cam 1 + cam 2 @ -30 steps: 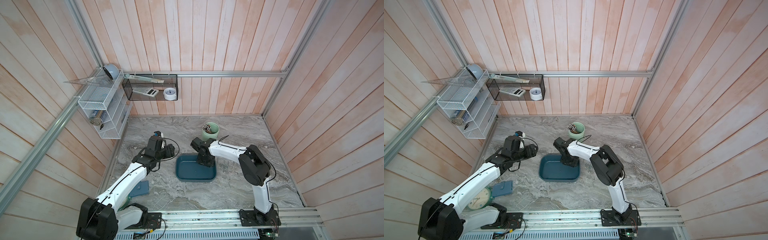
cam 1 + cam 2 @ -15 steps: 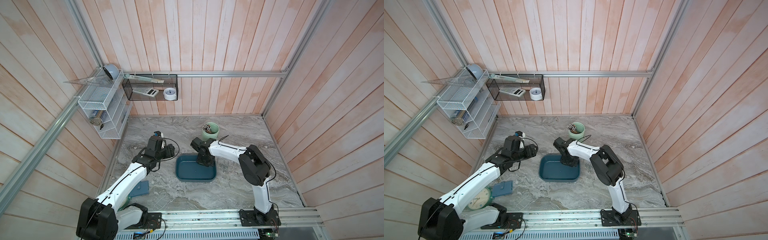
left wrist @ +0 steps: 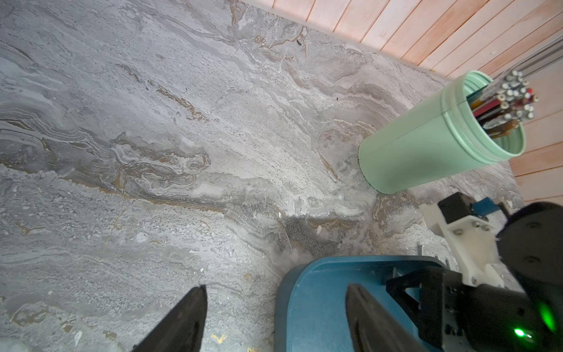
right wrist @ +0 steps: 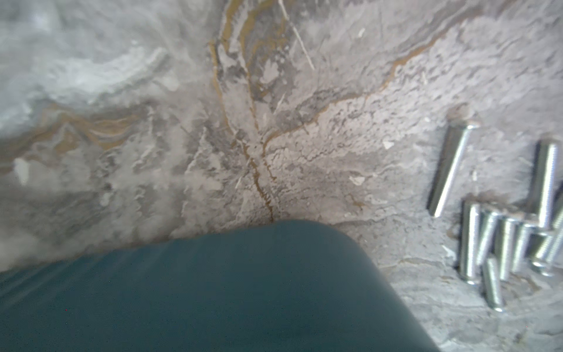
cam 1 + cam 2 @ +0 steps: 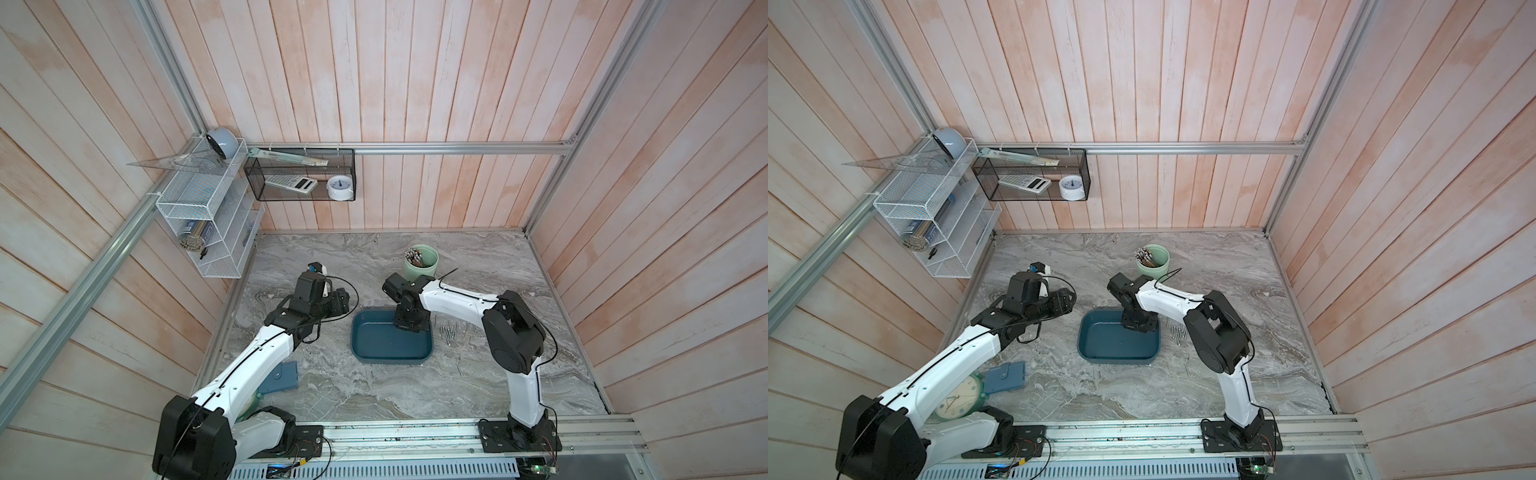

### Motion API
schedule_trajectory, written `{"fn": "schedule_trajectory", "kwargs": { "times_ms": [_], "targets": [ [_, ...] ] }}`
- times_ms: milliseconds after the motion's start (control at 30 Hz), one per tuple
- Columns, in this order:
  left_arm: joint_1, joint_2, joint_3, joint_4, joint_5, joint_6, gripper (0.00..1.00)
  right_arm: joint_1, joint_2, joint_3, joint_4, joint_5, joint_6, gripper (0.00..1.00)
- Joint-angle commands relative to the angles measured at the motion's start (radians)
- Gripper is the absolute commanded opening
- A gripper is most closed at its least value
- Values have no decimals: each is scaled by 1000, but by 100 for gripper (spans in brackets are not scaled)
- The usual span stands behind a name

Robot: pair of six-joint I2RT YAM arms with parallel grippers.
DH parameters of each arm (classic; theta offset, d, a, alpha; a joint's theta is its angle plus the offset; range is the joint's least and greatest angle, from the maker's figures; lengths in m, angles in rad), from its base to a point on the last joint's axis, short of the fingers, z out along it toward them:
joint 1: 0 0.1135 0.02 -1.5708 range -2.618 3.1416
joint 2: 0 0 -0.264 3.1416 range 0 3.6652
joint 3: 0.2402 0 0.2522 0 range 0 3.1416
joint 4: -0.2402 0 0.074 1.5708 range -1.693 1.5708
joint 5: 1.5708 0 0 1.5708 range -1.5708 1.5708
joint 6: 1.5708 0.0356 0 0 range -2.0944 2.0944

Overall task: Take out the screws from the storage box
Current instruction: Pick up the screw from the storage box.

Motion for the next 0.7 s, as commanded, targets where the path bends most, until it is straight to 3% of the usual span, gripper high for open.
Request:
{"fn": "schedule_trajectory", "kwargs": {
  "times_ms": [0, 233, 667],
  "targets": [
    [4, -5, 22, -1, 3, -3, 77, 19, -60, -4, -25, -24, -57, 6],
    [4, -3, 22, -1, 2, -3, 77, 42, -80, 23, -61, -40, -108, 4],
    [4, -3, 23, -1, -2, 1, 77, 2, -325, -76, -230, 127, -149, 3]
  ]
}}
